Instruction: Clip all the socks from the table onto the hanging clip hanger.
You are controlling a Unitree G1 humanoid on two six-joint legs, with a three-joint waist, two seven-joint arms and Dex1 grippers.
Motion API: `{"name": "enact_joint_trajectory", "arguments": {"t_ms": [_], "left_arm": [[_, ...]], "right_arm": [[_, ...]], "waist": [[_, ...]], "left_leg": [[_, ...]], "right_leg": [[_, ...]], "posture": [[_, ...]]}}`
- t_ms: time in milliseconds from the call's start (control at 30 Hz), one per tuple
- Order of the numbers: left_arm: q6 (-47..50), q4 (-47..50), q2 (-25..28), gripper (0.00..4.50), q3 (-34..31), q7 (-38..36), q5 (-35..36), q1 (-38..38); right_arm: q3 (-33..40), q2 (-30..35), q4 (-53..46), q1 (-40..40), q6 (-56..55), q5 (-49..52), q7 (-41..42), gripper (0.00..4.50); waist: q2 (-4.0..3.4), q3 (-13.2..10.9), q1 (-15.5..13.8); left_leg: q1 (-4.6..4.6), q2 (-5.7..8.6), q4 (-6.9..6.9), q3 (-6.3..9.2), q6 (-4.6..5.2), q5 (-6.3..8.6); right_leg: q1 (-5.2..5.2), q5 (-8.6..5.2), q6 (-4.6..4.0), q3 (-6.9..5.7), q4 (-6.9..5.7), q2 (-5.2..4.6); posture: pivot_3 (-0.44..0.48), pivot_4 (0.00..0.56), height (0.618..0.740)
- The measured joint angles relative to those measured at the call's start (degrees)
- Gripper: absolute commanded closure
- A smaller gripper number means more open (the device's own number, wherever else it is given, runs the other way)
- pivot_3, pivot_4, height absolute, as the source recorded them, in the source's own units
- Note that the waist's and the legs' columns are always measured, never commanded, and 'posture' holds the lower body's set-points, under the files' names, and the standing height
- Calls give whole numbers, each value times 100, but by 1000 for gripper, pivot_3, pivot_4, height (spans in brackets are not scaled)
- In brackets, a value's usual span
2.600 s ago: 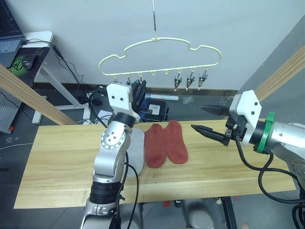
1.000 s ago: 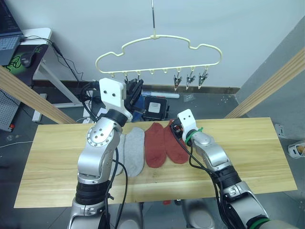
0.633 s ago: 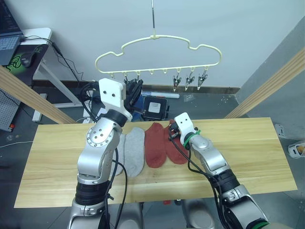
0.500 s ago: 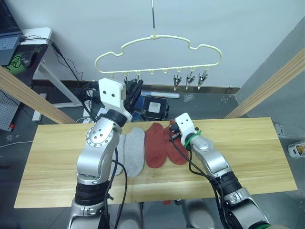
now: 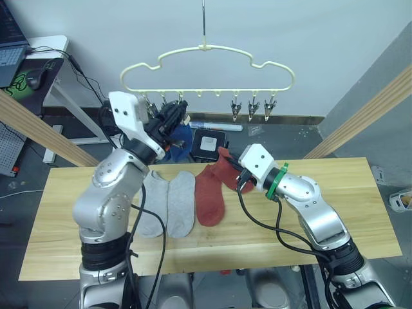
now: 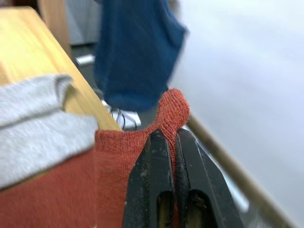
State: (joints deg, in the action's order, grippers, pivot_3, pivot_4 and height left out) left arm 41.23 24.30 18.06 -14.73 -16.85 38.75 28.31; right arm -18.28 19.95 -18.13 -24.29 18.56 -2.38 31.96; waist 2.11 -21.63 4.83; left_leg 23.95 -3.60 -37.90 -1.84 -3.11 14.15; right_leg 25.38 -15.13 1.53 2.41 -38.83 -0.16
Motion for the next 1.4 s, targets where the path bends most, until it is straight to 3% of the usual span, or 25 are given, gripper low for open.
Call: {"name": "enact_joint_trajectory", "arguments": {"t_ms": [267, 600, 1033, 1400], "left_arm": [[965, -139, 326, 4121, -460, 162, 1364, 386], [1352, -388, 595, 4121, -595, 424, 2296, 511], [1290, -344, 694, 4121, -583, 517, 2530, 399], [856, -153, 745, 4121, -340, 471, 2241, 189]], "right_arm": [[-225, -264, 196, -439, -442, -200, 25, 4500], [-234, -662, 550, -724, -707, -372, -141, 4500], [-230, -963, 1405, -1230, -1409, -739, -448, 4500], [-229, -1154, 1569, -1249, -1655, -786, -498, 4500]], "waist": [[1, 0, -5], [1, 0, -5], [1, 1, -5], [2, 2, -9]], "left_leg": [[5, -1, 0, 1, -15, -6], [6, -2, -1, 1, -18, -7], [6, -3, -2, 0, -18, -8], [6, -2, -3, 1, -18, -8]], "right_leg": [[2, 11, -18, -3, 2, -8], [4, 12, -21, -3, 0, -10], [6, 14, -23, -3, -3, -14], [6, 14, -24, -5, -7, -34]], "posture": [[-153, 371, 740], [-161, 363, 740], [-140, 347, 740], [-134, 344, 740]]}}
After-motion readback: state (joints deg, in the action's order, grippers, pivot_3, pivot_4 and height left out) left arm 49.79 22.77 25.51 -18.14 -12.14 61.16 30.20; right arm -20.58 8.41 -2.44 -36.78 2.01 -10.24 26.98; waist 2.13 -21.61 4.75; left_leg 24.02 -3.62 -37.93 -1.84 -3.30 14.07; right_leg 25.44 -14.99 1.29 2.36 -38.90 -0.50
